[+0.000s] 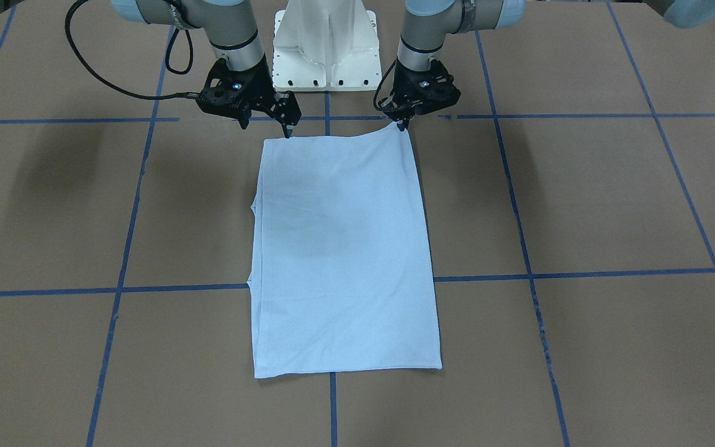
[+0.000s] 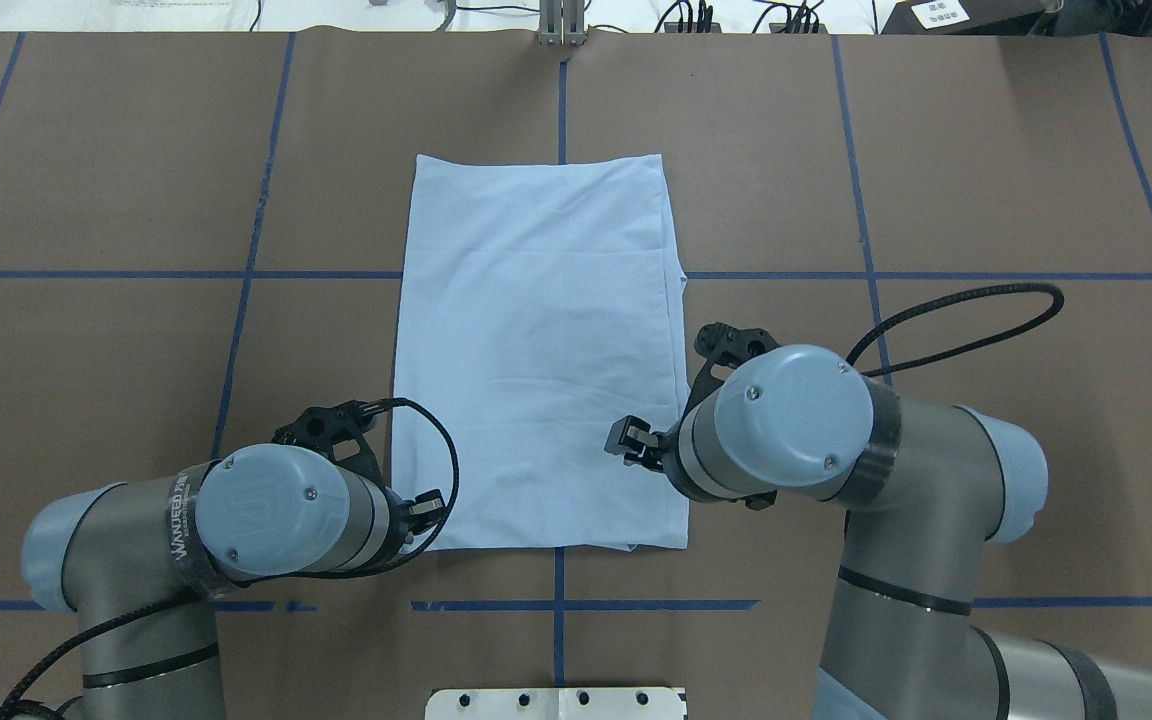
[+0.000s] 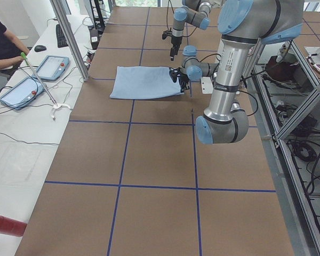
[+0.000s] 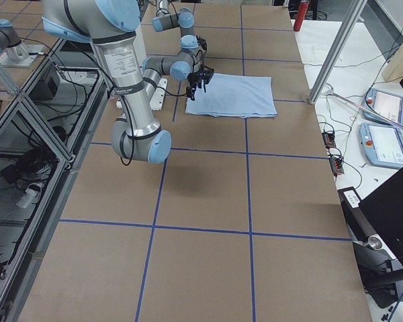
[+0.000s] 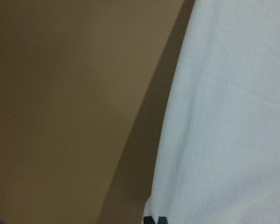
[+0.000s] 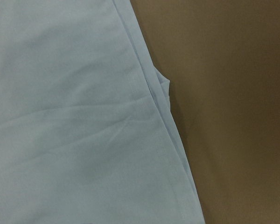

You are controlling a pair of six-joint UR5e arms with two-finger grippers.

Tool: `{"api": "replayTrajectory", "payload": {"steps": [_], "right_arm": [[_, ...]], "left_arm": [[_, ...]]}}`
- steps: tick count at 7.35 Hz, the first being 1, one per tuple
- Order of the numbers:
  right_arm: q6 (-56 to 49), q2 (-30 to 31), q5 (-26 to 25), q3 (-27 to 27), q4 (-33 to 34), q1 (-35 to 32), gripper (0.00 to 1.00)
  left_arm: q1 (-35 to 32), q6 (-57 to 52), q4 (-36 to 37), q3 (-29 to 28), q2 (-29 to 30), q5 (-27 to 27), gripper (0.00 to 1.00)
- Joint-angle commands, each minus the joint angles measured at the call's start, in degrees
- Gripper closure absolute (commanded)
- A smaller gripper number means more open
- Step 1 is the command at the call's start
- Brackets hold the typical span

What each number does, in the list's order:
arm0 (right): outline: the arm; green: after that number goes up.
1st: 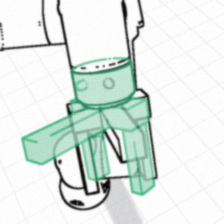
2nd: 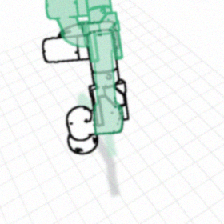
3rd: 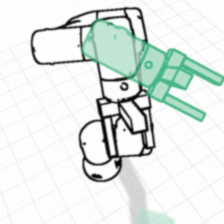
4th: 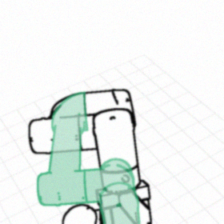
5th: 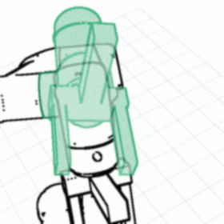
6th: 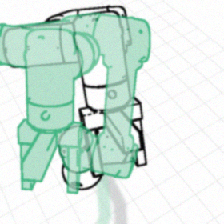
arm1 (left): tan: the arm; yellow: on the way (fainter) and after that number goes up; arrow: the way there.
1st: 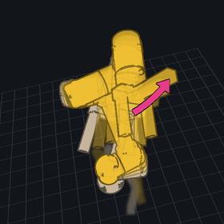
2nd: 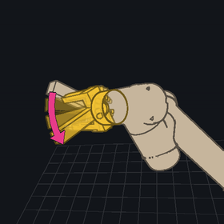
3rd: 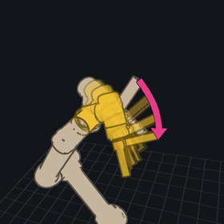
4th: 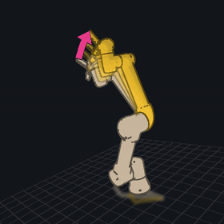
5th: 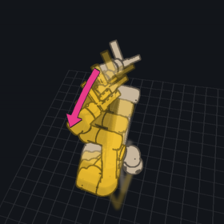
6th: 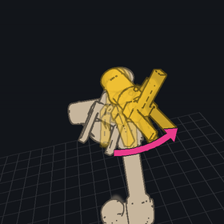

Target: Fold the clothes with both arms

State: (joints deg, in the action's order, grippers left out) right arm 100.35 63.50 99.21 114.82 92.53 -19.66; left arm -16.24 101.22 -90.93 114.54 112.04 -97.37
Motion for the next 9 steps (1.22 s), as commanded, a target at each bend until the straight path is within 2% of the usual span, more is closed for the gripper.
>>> {"api": "replayTrajectory", "payload": {"steps": [1,2,3,5,9], "right_arm": [[9.4,0.3,-2.7,-2.8,-0.7,4.1,0.0],[9.9,-0.5,-3.7,-6.9,-0.9,4.6,0.0],[9.8,-0.4,-3.9,-8.2,-1.0,4.8,0.0],[10.0,-0.4,-3.8,-8.8,-3.1,4.6,0.0],[10.0,-0.4,-3.8,-8.7,-3.1,3.1,0.0]], "left_arm": [[0.1,-0.1,0.1,0.0,0.5,0.0,1.0],[0.1,-0.1,0.0,0.0,0.5,0.0,1.0],[0.1,-0.1,0.0,0.1,0.5,0.0,1.0],[0.1,-0.1,0.1,0.1,1.0,0.0,1.0],[0.3,-0.5,0.5,-0.1,1.7,-0.1,1.0]]}}
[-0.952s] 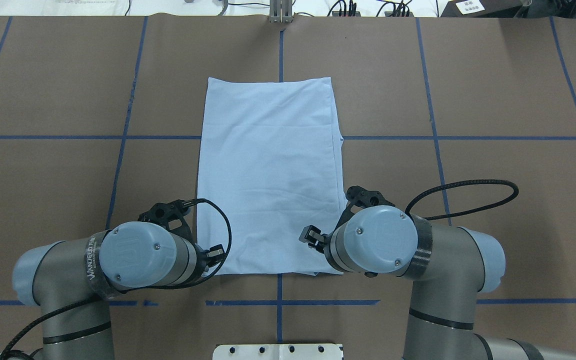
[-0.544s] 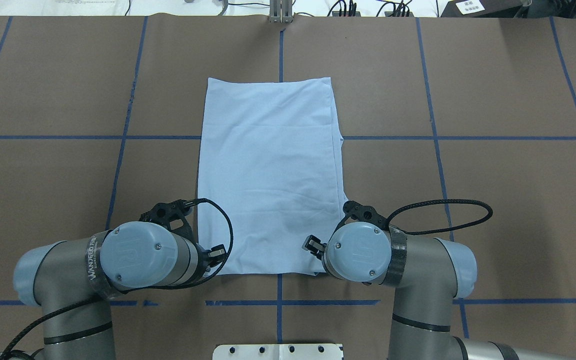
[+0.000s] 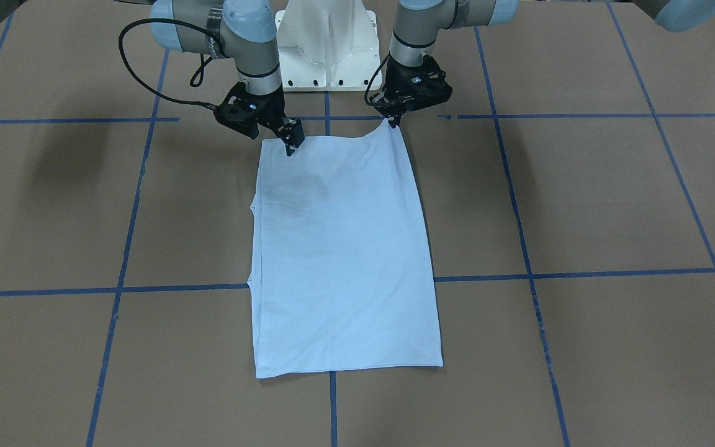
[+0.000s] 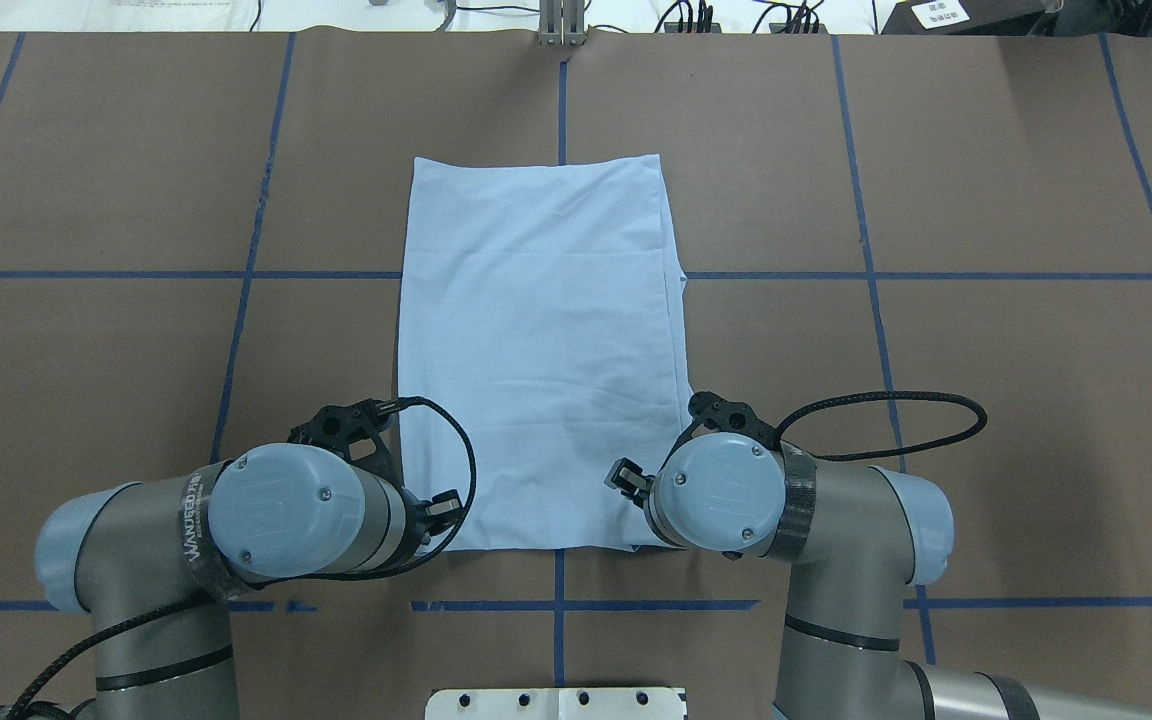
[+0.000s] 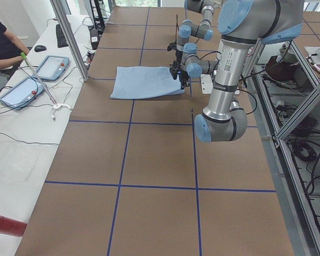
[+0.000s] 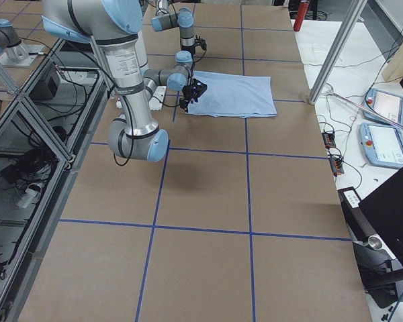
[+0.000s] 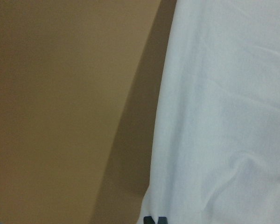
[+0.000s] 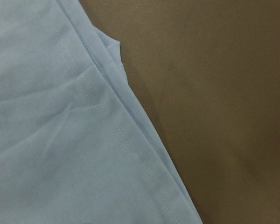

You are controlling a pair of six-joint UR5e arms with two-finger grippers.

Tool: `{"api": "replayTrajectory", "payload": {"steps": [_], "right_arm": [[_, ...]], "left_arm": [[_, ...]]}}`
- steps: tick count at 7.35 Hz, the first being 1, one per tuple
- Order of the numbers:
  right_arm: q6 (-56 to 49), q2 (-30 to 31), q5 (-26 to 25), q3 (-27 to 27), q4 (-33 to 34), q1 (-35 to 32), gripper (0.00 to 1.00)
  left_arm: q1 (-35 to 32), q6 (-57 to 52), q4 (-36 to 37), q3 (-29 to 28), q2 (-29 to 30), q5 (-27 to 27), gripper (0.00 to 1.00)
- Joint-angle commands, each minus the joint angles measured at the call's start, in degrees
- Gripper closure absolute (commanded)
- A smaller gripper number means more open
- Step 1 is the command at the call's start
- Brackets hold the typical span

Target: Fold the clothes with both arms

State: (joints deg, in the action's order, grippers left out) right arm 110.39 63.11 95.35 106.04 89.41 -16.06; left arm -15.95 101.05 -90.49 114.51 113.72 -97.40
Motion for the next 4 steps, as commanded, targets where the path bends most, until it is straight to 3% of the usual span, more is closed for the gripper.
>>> {"api": "replayTrajectory", "payload": {"steps": [1,4], "right_arm": [[0.0,0.0,0.0,0.2,0.0,-0.6,0.0],[0.1,-0.2,0.1,0.7,0.0,-0.5,0.0]], "left_arm": [[0.1,-0.4,0.0,-0.2,0.1,-0.2,1.0],[0.0,-0.4,0.7,0.0,0.0,-0.2,1.0]]}}
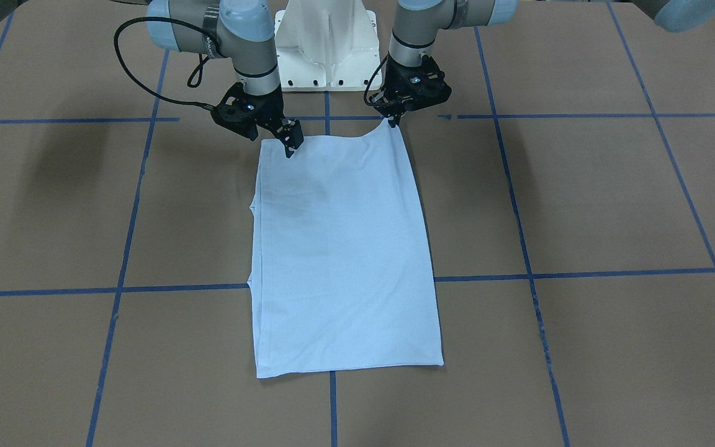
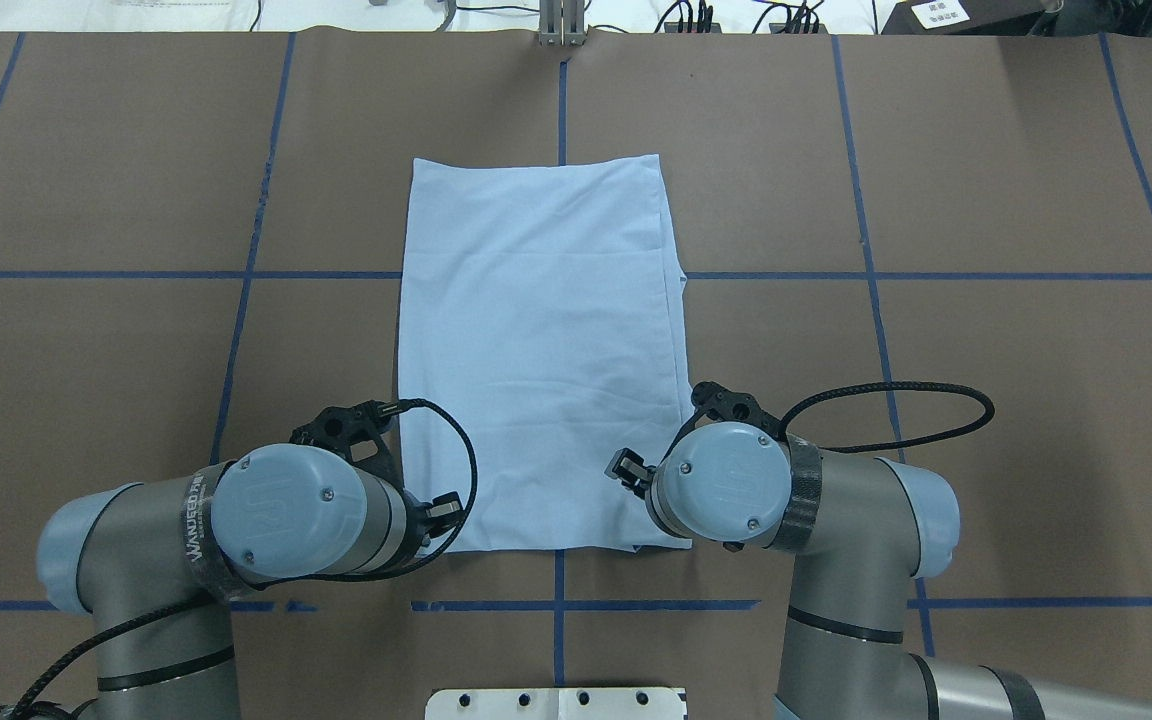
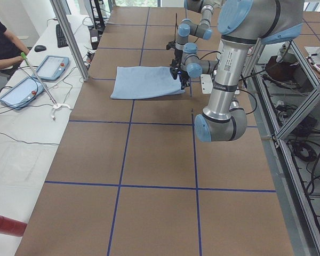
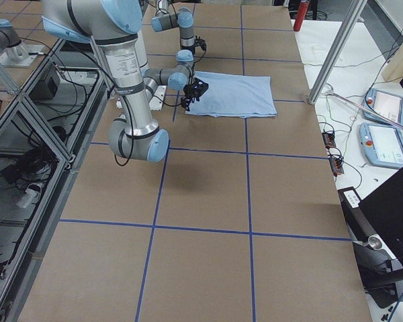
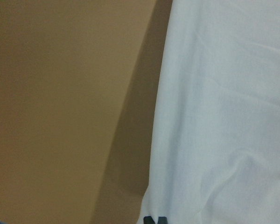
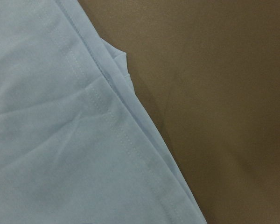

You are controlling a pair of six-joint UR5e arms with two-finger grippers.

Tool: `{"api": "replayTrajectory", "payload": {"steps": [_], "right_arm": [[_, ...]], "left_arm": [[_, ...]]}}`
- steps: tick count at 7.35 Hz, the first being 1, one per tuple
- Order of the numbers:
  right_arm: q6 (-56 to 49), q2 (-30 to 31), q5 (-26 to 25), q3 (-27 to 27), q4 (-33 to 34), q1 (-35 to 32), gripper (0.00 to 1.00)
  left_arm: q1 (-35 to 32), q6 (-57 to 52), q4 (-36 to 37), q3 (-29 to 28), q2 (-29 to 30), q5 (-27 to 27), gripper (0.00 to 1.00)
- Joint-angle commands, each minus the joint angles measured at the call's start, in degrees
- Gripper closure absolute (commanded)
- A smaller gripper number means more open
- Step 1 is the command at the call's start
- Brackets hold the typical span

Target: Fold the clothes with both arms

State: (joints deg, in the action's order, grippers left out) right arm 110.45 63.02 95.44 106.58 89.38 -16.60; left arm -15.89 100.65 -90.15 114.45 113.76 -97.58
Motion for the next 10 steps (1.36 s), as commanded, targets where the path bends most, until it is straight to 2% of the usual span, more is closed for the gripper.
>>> {"api": "replayTrajectory", "payload": {"steps": [1,10], "right_arm": [[0.2,-0.1,0.0,0.1,0.1,0.8,0.0],[2.4,0.5,-0.2,-0.9,0.1,4.4,0.0]], "left_arm": [[0.0,0.0,1.5,0.4,0.0,0.0,1.0],[0.0,0.1,5.0,3.8,0.8,0.1,1.0]]}}
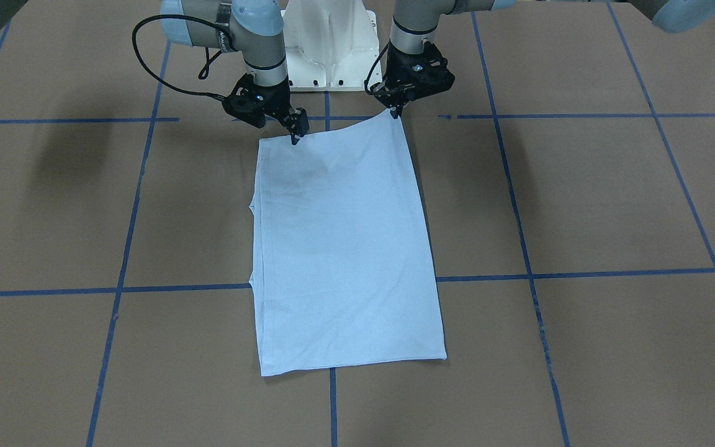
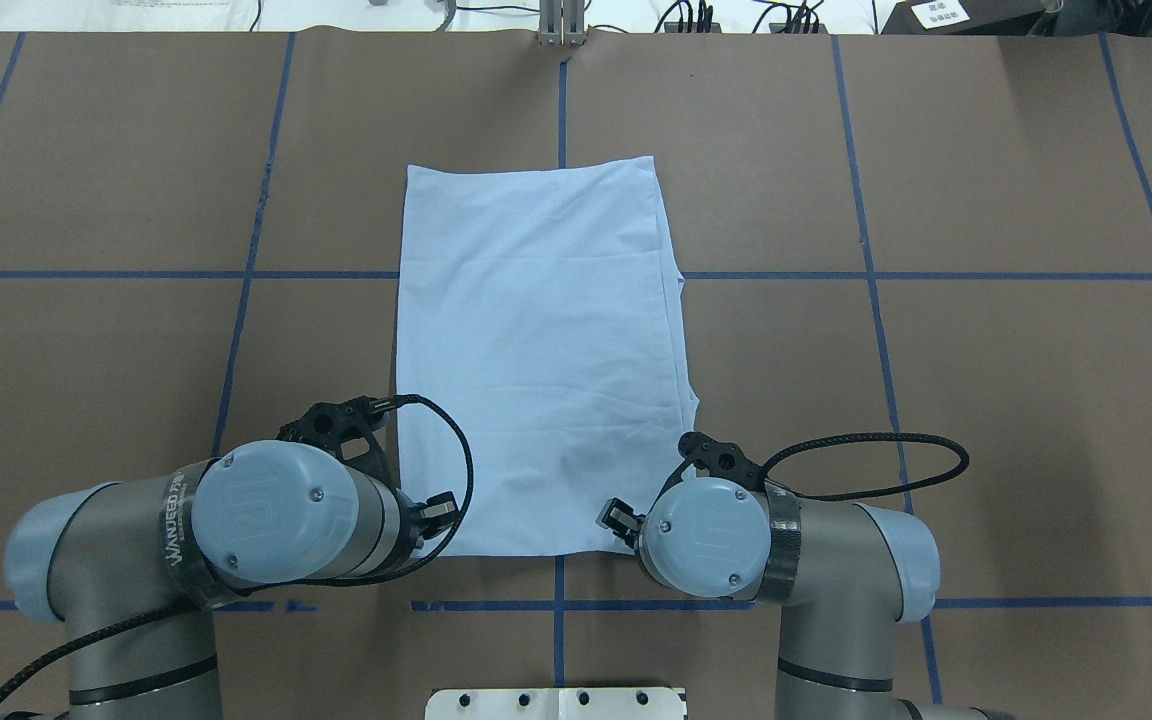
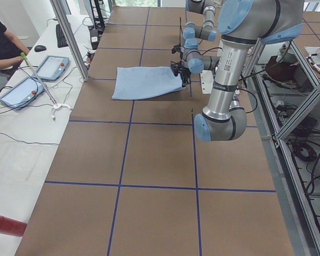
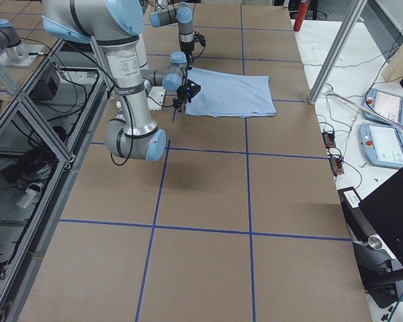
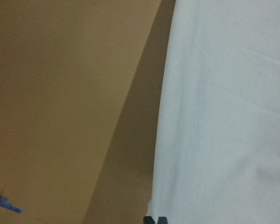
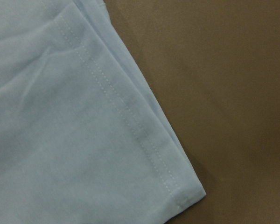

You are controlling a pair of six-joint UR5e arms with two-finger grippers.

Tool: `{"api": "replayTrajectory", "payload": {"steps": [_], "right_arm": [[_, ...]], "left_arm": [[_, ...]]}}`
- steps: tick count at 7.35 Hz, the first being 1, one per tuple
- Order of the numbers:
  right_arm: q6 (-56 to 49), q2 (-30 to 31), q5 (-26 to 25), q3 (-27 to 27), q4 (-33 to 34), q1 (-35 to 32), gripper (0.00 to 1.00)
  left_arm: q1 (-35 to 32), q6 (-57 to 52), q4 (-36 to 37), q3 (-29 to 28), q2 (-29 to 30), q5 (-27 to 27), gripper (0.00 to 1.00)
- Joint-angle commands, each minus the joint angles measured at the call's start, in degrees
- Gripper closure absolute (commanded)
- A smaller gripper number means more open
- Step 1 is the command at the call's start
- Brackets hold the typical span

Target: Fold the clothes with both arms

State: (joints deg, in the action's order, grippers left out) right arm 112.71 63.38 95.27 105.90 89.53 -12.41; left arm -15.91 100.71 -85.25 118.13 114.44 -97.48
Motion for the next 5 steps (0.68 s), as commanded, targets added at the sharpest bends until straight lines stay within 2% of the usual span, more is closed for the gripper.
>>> {"api": "replayTrajectory", "payload": {"steps": [1,5], "right_arm": [[0.1,0.0,0.0,-0.4,-0.1,0.2,0.0],[0.1,-1.0,0.0,-0.6,-0.2,-1.2,0.0]], "left_arm": [[0.1,0.0,0.1,0.1,0.2,0.0,1.0],[0.1,0.0,0.1,0.1,0.3,0.0,1.0]]}}
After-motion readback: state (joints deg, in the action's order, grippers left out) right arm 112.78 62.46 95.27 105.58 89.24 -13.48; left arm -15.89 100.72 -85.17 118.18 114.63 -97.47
